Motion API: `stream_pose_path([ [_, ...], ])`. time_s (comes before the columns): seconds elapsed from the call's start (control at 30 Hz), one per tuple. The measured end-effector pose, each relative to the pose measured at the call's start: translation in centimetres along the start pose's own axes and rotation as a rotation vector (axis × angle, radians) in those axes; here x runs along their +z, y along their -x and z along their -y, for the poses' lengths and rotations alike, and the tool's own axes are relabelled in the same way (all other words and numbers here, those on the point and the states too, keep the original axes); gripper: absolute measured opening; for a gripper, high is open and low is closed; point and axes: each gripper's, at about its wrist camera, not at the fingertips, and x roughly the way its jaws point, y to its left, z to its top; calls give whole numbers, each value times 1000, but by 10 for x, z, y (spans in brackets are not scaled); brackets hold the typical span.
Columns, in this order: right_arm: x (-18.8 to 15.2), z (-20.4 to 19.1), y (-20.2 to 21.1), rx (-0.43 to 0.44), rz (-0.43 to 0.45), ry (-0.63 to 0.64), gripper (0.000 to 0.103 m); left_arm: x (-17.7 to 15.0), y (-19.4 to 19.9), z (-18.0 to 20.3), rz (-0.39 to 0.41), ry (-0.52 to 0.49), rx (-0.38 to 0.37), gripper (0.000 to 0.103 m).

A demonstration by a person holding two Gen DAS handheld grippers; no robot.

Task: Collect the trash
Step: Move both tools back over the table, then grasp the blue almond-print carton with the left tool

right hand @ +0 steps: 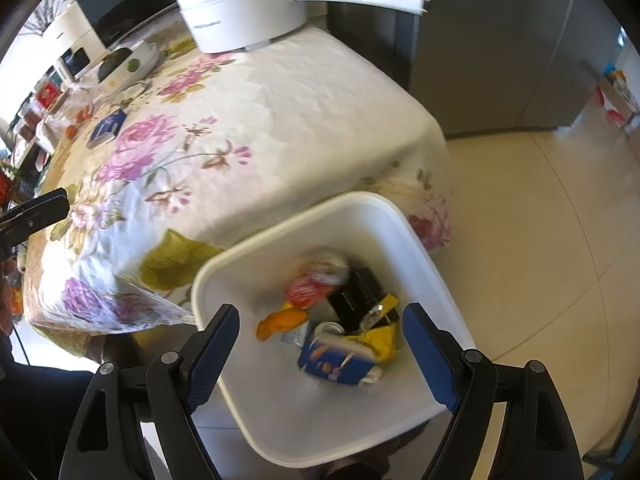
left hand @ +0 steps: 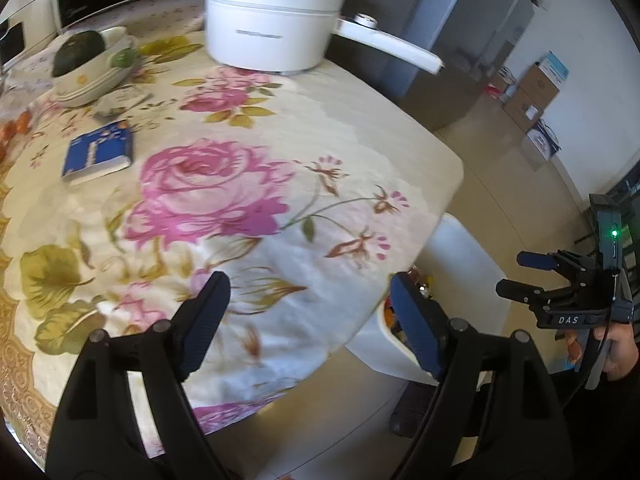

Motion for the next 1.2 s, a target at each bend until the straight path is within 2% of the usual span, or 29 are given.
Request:
stream_pose_path([
  [0.63,54,-99,0,66,41,128,85,-7,44,-104,72,190,105,84],
  [0.9,76,-137,-6,98,48,165,85,-7,45,-142,83,248,166,87],
  [1.0,86,-150,-13,114,40,177,86,0,37,-155,56,232,202,91],
  [1.1,98,-159,-20,106,38,205,86,13,29,-165,36,179,201,96],
  [1.2,105,-161,-25,107,38,208,86,36,12,-172,5,14,209,97],
])
